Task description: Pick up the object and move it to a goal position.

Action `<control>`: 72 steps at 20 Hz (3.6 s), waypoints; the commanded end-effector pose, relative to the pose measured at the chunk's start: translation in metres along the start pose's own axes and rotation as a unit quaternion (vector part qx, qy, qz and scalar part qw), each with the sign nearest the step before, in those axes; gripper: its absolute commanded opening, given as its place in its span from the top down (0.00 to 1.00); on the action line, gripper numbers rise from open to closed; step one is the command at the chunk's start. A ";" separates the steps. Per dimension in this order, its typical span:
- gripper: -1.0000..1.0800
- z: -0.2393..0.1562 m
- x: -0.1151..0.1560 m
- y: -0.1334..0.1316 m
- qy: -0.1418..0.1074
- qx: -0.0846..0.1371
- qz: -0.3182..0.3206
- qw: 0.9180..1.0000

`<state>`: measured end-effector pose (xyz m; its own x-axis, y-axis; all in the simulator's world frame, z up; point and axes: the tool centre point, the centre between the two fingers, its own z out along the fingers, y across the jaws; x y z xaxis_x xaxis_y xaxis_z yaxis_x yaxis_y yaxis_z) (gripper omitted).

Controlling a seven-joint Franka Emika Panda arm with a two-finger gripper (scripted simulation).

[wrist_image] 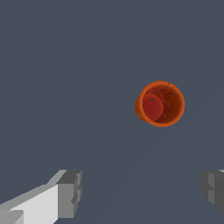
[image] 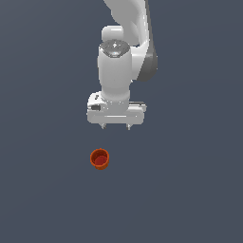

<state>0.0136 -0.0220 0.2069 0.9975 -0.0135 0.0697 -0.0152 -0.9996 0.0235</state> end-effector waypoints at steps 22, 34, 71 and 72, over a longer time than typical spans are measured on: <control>0.38 0.002 0.016 0.000 -0.008 -0.020 -0.076 0.997; 0.38 0.033 0.048 0.010 -0.061 -0.066 -0.250 0.964; 0.38 0.126 0.105 0.060 -0.293 -0.148 -0.643 0.691; 0.38 0.127 0.105 0.060 -0.296 -0.149 -0.645 0.688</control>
<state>0.1256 -0.0858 0.0902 0.0619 0.7890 -0.6113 0.9838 -0.1516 -0.0961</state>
